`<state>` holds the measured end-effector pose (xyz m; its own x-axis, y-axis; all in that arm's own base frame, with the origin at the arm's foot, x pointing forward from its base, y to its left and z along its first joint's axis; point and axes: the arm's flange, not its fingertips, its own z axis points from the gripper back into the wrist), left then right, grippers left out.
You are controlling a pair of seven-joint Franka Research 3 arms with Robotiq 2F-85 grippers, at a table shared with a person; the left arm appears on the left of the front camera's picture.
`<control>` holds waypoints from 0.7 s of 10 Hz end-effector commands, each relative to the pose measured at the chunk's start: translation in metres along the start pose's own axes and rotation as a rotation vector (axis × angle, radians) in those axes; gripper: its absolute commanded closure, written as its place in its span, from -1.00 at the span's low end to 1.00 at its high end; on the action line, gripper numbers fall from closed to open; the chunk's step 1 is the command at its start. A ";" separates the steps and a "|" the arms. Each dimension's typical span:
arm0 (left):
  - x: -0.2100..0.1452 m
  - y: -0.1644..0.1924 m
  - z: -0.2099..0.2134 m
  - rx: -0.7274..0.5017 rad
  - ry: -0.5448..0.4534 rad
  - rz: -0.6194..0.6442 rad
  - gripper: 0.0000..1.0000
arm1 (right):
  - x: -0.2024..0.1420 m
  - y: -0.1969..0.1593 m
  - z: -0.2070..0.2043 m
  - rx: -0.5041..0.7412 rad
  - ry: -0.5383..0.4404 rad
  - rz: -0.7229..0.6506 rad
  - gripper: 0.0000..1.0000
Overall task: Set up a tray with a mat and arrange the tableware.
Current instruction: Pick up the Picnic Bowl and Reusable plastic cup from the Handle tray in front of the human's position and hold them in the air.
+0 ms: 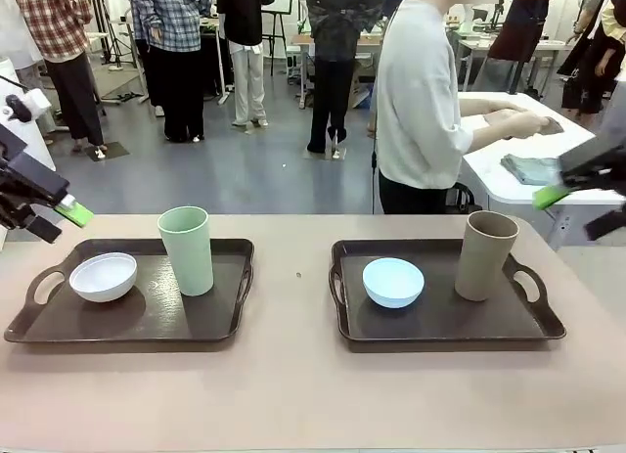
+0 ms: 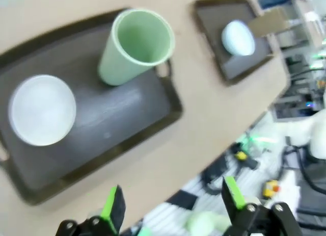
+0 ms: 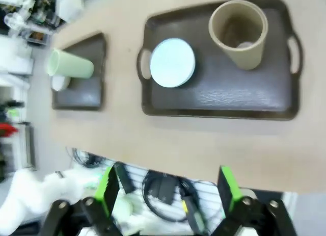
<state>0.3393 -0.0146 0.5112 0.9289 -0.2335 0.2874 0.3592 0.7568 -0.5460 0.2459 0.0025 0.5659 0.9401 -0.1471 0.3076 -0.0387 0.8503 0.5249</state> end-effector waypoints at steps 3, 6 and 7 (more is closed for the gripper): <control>-0.003 0.049 0.047 -0.217 -0.006 0.082 -1.00 | -0.066 -0.102 -0.004 0.203 -0.007 -0.129 -1.00; -0.017 0.099 0.080 -0.268 -0.089 0.255 -1.00 | -0.083 -0.147 -0.006 0.293 0.005 -0.181 -1.00; -0.025 0.108 0.080 -0.283 -0.110 0.298 -1.00 | -0.087 -0.158 -0.005 0.310 -0.004 -0.201 -1.00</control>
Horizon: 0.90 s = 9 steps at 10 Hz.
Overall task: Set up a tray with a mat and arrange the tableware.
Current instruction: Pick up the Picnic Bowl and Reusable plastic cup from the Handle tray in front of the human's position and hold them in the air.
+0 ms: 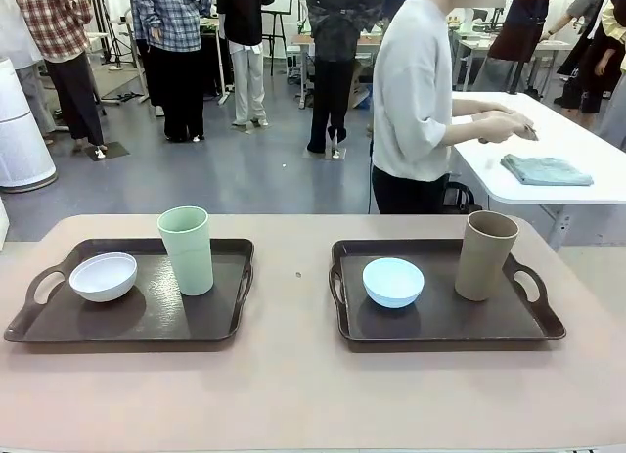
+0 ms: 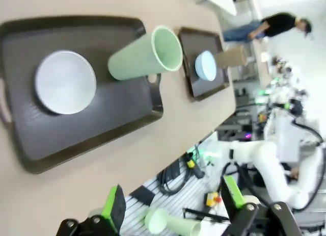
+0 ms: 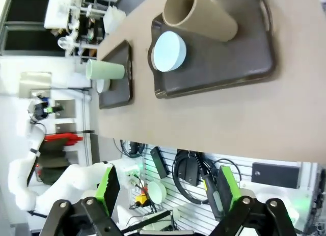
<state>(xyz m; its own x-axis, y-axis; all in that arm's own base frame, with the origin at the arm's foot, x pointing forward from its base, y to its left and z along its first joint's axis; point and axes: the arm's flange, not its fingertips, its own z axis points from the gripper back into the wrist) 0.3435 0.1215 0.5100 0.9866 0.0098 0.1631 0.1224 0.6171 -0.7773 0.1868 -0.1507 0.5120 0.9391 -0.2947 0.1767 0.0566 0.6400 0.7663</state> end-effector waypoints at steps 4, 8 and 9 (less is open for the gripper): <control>-0.009 0.036 0.010 -0.058 -0.054 0.105 -1.00 | -0.035 -0.039 -0.046 0.047 -0.029 -0.046 -1.00; -0.019 0.039 0.019 -0.021 -0.083 0.128 -1.00 | -0.027 -0.036 -0.054 0.024 -0.004 -0.067 -1.00; -0.018 0.038 0.020 -0.010 -0.080 0.145 -1.00 | -0.026 -0.036 -0.057 0.025 0.001 -0.071 -1.00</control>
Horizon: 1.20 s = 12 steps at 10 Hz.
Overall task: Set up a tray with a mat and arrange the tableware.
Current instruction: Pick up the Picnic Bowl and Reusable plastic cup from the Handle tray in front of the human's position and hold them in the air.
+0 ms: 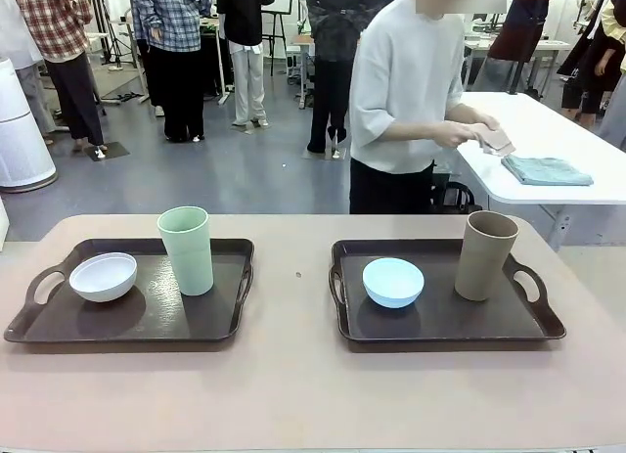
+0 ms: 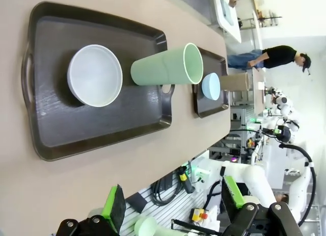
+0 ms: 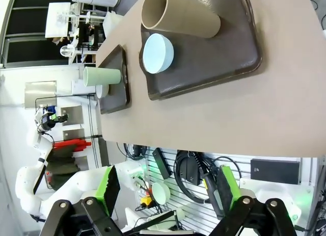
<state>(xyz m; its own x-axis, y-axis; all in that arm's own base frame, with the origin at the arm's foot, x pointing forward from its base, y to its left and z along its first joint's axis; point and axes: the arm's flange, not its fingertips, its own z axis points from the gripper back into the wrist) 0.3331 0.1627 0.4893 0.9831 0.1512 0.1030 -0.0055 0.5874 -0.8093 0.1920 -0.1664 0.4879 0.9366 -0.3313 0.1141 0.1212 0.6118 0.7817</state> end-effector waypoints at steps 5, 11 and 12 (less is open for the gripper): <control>-0.020 -0.005 -0.010 0.133 0.062 -0.099 -1.00 | 0.003 0.002 -0.004 -0.007 0.011 -0.007 -1.00; -0.006 -0.003 -0.002 0.052 0.030 -0.020 -1.00 | 0.003 0.002 -0.004 -0.007 0.011 -0.007 -1.00; -0.006 -0.003 -0.002 0.052 0.030 -0.020 -1.00 | 0.003 0.002 -0.004 -0.007 0.011 -0.007 -1.00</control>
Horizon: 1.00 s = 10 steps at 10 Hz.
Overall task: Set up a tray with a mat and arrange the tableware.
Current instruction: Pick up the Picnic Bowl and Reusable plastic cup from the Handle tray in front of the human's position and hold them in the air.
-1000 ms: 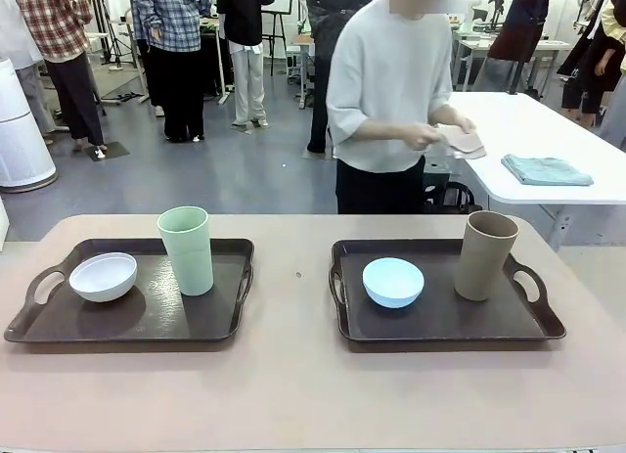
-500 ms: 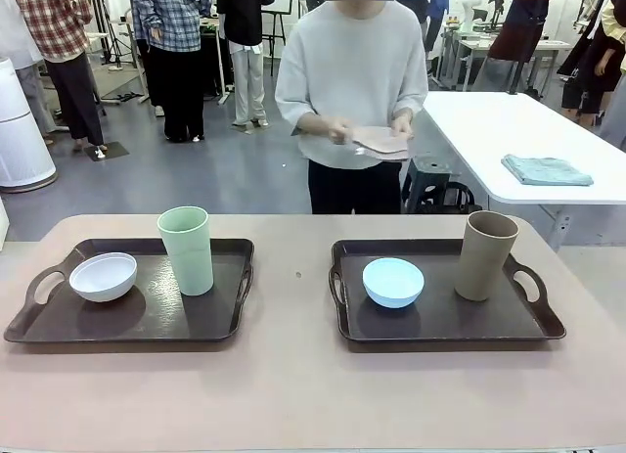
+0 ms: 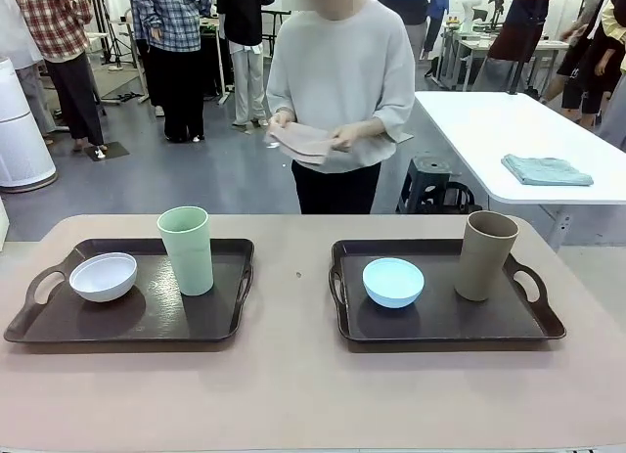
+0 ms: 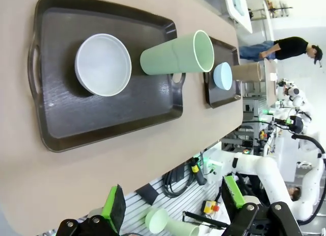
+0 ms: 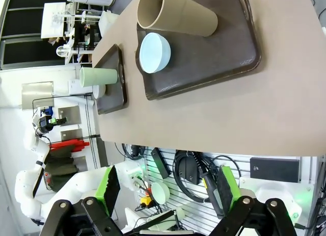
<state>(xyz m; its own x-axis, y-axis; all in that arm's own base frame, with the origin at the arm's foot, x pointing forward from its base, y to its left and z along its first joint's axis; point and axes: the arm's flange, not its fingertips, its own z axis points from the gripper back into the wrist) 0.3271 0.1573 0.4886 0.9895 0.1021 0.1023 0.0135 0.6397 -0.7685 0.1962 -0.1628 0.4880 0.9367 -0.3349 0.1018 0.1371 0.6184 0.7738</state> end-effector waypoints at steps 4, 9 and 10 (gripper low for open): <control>0.001 0.000 0.002 -0.010 -0.010 0.010 -1.00 | 0.000 -0.001 -0.001 0.008 0.006 0.005 -1.00; 0.001 0.000 0.002 -0.010 -0.010 0.010 -1.00 | 0.000 -0.001 -0.001 0.008 0.006 0.005 -1.00; 0.001 0.000 0.002 -0.010 -0.010 0.010 -1.00 | 0.000 -0.001 -0.001 0.008 0.006 0.005 -1.00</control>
<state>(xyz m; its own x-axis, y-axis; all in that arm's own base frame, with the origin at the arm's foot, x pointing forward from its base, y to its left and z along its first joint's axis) 0.3271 0.1573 0.4886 0.9895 0.1021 0.1024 0.0135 0.6397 -0.7685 0.1963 -0.1626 0.4881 0.9368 -0.3347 0.1016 0.1376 0.6197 0.7727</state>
